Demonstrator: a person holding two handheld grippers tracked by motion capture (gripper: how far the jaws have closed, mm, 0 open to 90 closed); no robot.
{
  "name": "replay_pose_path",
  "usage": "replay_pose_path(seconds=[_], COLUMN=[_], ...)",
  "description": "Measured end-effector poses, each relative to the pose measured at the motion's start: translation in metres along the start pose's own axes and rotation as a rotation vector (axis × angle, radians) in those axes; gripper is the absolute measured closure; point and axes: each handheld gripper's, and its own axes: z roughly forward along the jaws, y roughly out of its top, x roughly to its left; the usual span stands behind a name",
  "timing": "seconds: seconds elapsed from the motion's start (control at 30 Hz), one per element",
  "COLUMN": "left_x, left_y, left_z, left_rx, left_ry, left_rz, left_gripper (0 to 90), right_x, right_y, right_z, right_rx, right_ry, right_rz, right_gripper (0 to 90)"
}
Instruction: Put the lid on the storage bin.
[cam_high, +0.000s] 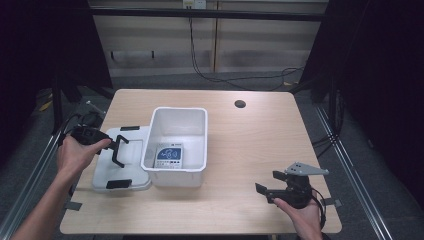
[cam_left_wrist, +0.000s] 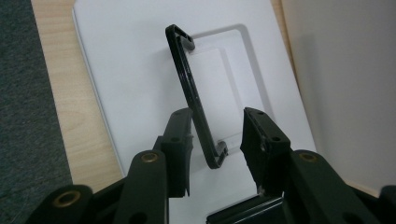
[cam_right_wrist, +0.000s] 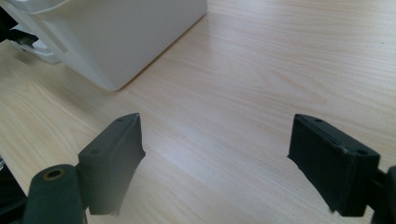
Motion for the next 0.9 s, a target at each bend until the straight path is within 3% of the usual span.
replay_pose_path(seconds=[0.03,0.33,0.6,0.9], left_x=[-0.001,0.006,0.007,0.001], left_y=[0.002,0.008,0.013,0.019], left_z=[0.004,0.015,0.025,0.035], left_rx=[0.011,0.031,0.054,0.085], left_ry=[0.022,0.018,0.040,0.064], left_rz=[-0.004,-0.057,-0.105,-0.115], left_gripper=[63.1,63.1,70.5,74.9], right_x=[0.000,0.000,0.000,0.001], right_y=[0.000,0.000,0.000,0.000], right_z=[0.000,0.001,0.002,0.003], right_rx=[0.000,0.007,0.012,0.020], right_ry=[-0.002,0.001,0.005,0.008], right_rz=[0.000,-0.009,-0.008,-0.013], right_gripper=[17.6,17.8,17.9,17.8])
